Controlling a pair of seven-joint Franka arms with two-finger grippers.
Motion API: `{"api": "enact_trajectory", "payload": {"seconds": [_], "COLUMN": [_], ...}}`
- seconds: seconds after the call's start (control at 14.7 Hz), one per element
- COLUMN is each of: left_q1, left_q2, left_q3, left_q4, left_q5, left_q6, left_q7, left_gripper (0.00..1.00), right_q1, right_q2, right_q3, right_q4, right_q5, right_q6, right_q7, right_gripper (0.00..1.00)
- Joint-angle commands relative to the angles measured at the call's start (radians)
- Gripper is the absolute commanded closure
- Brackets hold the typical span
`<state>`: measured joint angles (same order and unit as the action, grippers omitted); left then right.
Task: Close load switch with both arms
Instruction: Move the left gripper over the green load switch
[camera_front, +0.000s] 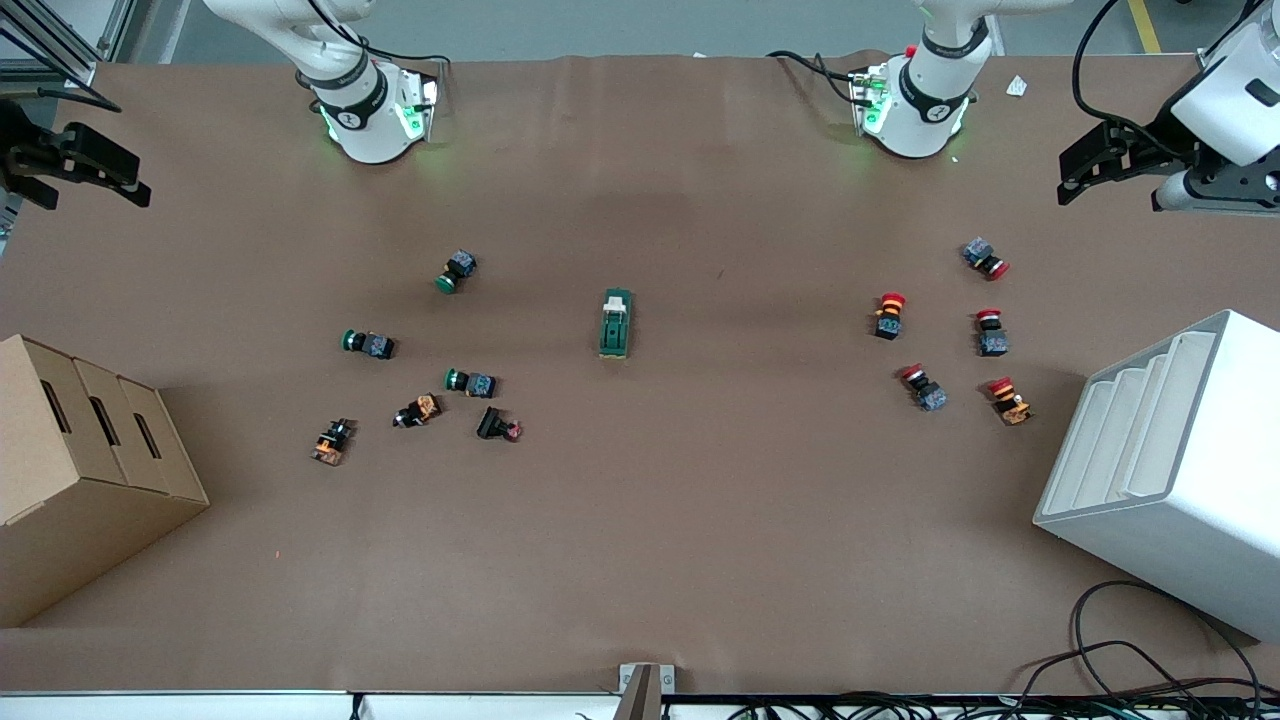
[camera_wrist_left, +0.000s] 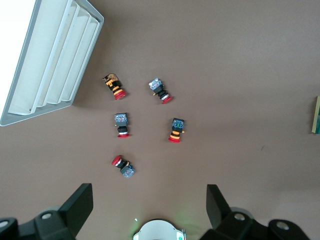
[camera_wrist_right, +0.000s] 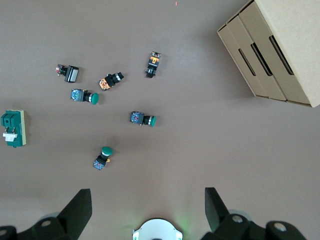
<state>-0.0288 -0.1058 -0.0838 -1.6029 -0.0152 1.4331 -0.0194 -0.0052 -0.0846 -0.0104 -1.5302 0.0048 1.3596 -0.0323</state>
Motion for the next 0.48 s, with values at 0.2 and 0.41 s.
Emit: {"api": "enact_trajectory", "payload": {"seconds": [0.2, 0.41], "left_q1": [-0.019, -0.019], "left_q2": [0.072, 0.133], "left_q3": [-0.019, -0.1], "left_q4": [0.107, 0.135], "left_q5": [-0.003, -0.005], "left_q6": [-0.019, -0.007], "left_q7": [-0.008, -0.016], "left_gripper": [0.0, 0.0], "right_q1": [-0.012, -0.01], "right_q2": [-0.03, -0.029], "right_q3": [-0.002, -0.002], "right_q4": [-0.033, -0.031], "right_q5": [0.023, 0.023], "right_q6": [0.001, 0.0], "right_q7": [-0.006, -0.008], "right_gripper": [0.0, 0.0]}}
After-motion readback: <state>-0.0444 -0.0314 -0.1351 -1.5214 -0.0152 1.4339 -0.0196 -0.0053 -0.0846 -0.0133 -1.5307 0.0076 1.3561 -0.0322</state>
